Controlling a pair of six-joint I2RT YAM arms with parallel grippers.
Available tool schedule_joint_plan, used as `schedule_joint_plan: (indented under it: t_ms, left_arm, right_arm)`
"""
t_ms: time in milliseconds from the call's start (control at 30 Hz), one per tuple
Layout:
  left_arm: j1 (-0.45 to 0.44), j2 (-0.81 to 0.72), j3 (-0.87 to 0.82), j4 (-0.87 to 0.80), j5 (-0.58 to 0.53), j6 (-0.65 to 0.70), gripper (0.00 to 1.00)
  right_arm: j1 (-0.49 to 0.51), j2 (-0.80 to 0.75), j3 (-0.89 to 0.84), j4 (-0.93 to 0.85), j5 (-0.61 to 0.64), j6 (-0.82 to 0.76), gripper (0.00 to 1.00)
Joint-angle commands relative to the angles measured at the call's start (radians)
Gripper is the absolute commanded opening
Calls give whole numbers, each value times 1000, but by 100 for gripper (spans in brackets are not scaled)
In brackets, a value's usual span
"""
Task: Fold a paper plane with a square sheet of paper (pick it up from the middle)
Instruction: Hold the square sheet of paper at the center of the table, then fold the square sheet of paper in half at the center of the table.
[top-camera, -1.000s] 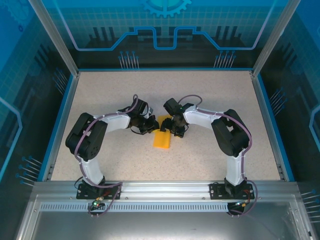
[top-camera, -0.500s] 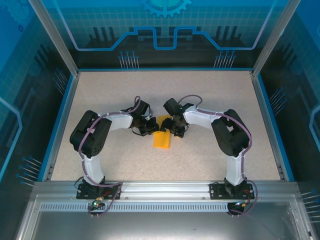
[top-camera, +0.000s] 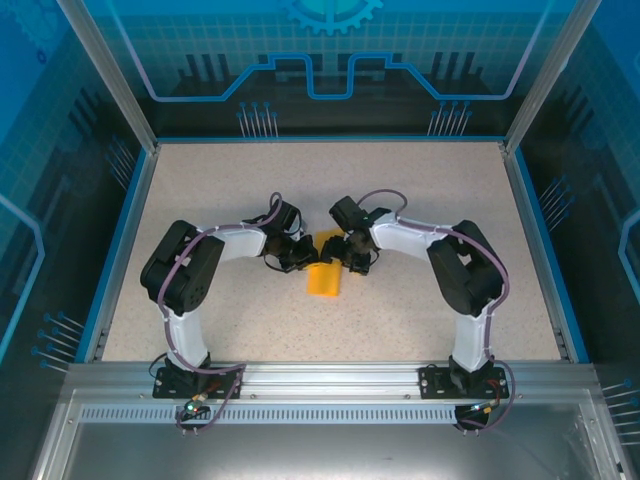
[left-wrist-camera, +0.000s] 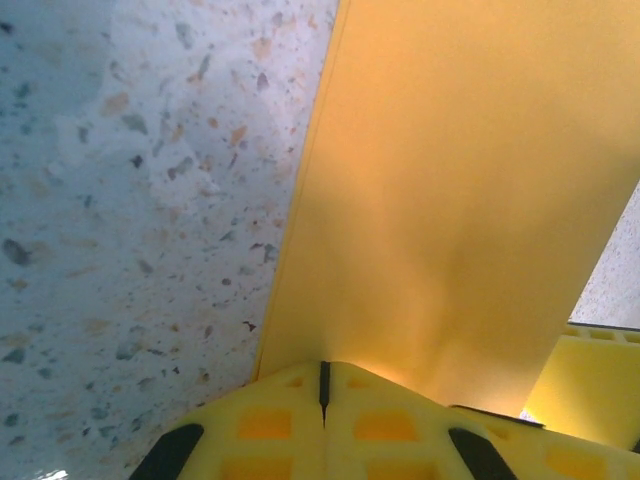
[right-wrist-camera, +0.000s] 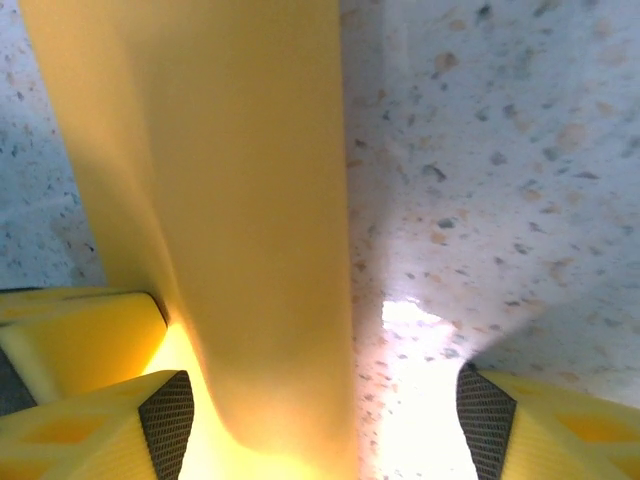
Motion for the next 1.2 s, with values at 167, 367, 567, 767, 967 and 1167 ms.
schedule_joint_plan:
  t_ms: [167,367,567,767,967,1167]
  left_arm:
    - [-11,37,-12,-75,-78,33,0]
    - [-11,40,-6,-80,-74,35,0]
    - [-11,35,-9,-88,-74,40,0]
    - [-11,38,-10,-91,-77,44,0]
    - [-11,49,-15,-90,-77,47,0]
    - [-11,55,-18,-85,-76,50,0]
  right_arm:
    - [-101,-265,-237,338,-246,-58,39]
    - [-50,-166,-238,447,-339,-36,0]
    - [-51,-93,-260,488,-330,-21,0]
    - [-62,-95,-315,534,-340,-26,0]
    - [-78,-85,-360,564,-357,-32,0]
    - [-88,-82,-423,624,-376,-49,0]
